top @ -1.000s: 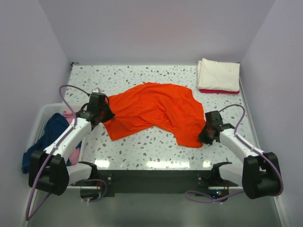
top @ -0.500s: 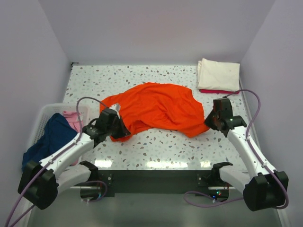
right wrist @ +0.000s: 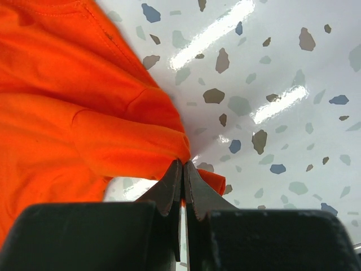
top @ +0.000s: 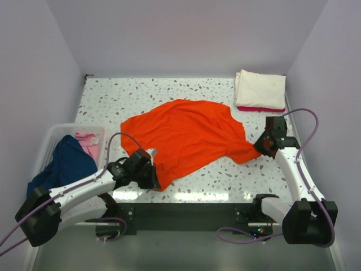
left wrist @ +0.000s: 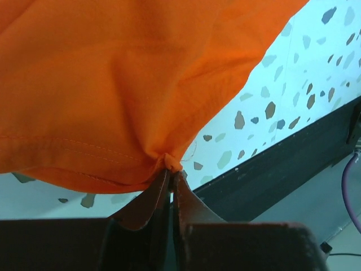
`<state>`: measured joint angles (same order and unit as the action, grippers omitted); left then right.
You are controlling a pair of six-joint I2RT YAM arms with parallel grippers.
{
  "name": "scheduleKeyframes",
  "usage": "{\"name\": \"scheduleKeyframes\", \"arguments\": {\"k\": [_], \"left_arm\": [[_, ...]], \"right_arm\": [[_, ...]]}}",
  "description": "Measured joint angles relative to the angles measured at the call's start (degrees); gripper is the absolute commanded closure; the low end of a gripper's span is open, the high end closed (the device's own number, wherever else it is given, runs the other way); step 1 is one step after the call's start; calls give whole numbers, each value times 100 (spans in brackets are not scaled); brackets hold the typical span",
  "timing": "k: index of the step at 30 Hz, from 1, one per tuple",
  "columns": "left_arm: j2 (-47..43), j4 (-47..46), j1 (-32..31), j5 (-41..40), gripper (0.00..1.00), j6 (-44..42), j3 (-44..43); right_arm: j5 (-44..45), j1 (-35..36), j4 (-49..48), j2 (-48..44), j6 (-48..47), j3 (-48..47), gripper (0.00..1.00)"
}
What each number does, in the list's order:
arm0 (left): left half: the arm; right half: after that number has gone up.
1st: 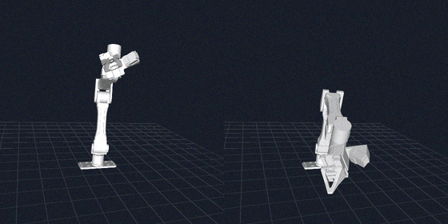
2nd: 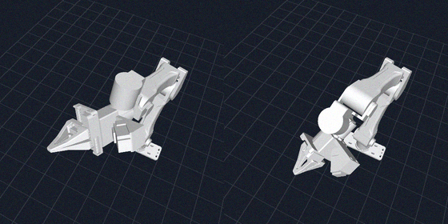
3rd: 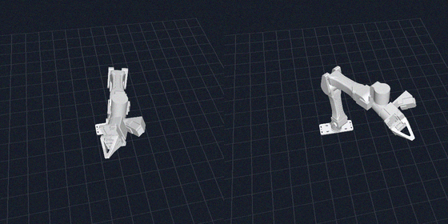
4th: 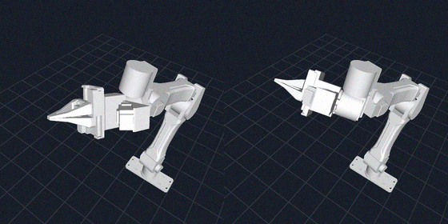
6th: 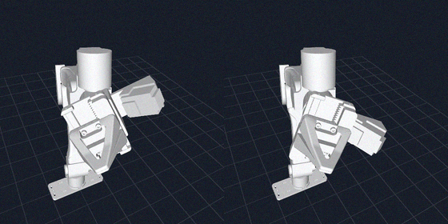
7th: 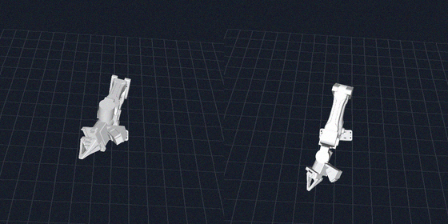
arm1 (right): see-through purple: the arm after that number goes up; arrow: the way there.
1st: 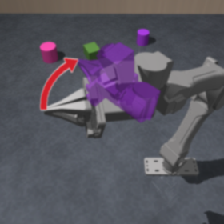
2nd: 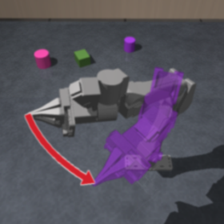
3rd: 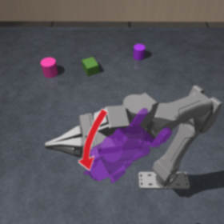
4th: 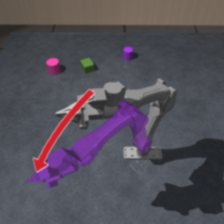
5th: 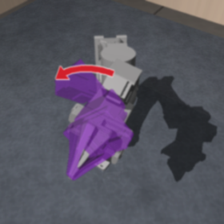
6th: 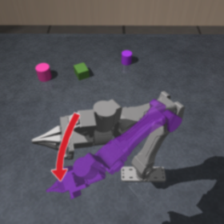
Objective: Fold and stack the t-shirts
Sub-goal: Flatten the tshirt out
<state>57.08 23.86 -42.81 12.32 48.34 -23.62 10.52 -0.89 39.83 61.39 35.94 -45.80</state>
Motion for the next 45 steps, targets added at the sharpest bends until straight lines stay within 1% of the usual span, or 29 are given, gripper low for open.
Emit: {"name": "scheduleKeyframes", "arguments": {"k": [1, 2, 3, 6, 9, 13, 17, 19, 21, 25, 34, 45], "left_arm": [[17, 20, -70, 37, 82, -17, 0], [17, 44, -127, 79, 78, -42, 0], [11, 66, -166, 118, 69, -63, 0], [-68, 192, -199, 188, 65, -103, -4], [-299, 527, -201, 125, 65, -92, -105], [-546, 984, -201, -190, 65, -66, -459], [-483, 1185, -201, -428, 65, -44, -695], [-385, 1204, -214, -490, 64, -46, -702], [-291, 1246, -258, -531, 61, -48, -702], [-164, 1261, -450, -584, 58, -46, -704], [195, 1248, -1019, -767, 58, 33, -826], [651, 1060, -1172, -918, 62, 57, -876]], "right_arm": [[2, -35, -4, 26, -7, 4, 100], [7, -66, -4, 55, -17, 13, 100], [13, -94, -4, 85, -26, 20, 100], [26, -184, -22, 157, -68, 28, 100], [24, -317, -50, 232, -105, 31, 100], [20, -380, -94, 278, -116, 39, 100], [-9, -391, -151, 280, -127, 90, 100], [-28, -407, -162, 284, -133, 118, 100], [-85, -411, -170, 286, -144, 138, 100], [-109, -411, -181, 286, -151, 157, 100], [-151, -413, -223, 286, -157, 247, 100], [-262, -413, -269, 286, -195, 310, 100]]}}
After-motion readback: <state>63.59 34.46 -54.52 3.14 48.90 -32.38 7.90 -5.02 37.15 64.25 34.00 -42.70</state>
